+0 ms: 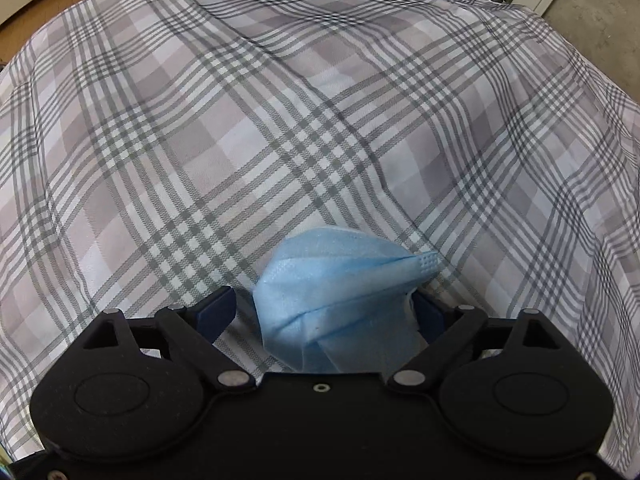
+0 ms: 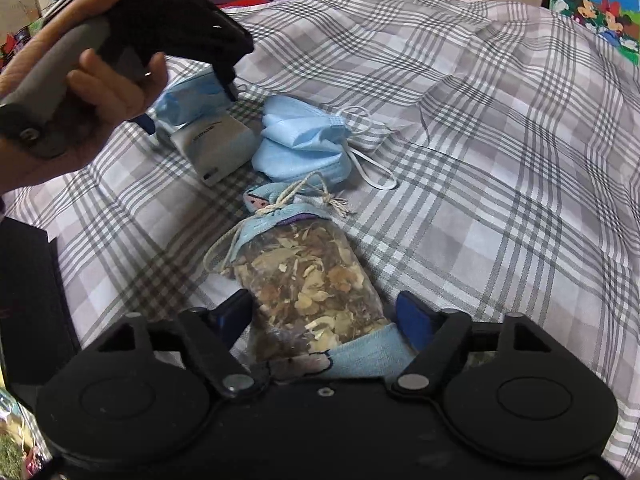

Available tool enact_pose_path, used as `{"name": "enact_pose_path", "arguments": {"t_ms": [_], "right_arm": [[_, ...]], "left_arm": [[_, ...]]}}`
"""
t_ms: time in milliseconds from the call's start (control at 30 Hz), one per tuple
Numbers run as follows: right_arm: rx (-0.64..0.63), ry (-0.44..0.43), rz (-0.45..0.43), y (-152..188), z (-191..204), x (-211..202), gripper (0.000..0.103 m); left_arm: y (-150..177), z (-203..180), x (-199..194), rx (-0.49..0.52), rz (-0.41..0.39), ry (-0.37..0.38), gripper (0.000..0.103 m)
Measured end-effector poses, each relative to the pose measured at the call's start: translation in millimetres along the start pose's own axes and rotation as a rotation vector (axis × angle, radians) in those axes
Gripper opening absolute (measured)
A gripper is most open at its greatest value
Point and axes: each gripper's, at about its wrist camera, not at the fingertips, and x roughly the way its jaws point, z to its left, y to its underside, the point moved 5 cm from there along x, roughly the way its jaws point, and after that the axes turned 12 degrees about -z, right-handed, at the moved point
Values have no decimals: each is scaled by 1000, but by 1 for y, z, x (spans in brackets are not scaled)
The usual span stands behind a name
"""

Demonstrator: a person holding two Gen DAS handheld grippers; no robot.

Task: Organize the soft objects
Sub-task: 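Grasp a blue face mask with the left tool while the right tool grasps the clear flake bag, then carry the mask and flake bag into the gold tray and open both tools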

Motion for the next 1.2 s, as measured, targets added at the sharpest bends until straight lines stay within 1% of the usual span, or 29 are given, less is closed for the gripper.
{"name": "enact_pose_path", "arguments": {"t_ms": [67,100,167,233,433,600,633,667,700,733,833,967,1100,1200], "right_arm": [[-12,-8,-7,1,2,-2,62],[-17,-16,-12,1,4,-3,60],[-31,-20,-24,1,6,-5,53],[-34,-27,-37,1,7,-8,50],[8,-45,-36,-1,1,-7,49],[-5,-41,-43,1,3,-7,49],[-6,-41,-44,1,4,-7,49],[-6,-42,-45,1,4,-7,49],[-3,-45,-46,1,3,-7,49],[2,-48,-46,1,3,-7,48],[14,-58,-50,1,2,-8,47],[25,-62,-55,0,1,-8,45],[72,-78,-49,-1,-5,-8,44],[102,-86,-45,-2,-9,-7,43]], "left_arm": [[0,-2,1,15,5,-11,89],[0,-3,0,19,3,-16,89],[-2,-4,-1,14,-8,-19,90],[-5,-4,-3,2,-18,-19,93],[-12,-13,6,25,-20,-66,95],[-13,-19,18,41,-9,-92,94],[-13,-20,20,46,-7,-84,91],[-12,-21,21,54,-3,-70,74],[-10,-22,22,60,4,-56,64],[-9,-23,21,59,10,-50,58],[-10,-25,12,64,-6,-34,52],[-14,-24,-12,69,-32,-38,52],[-17,-17,-51,69,-50,-4,52],[-12,-12,-82,80,-52,14,52]]}}
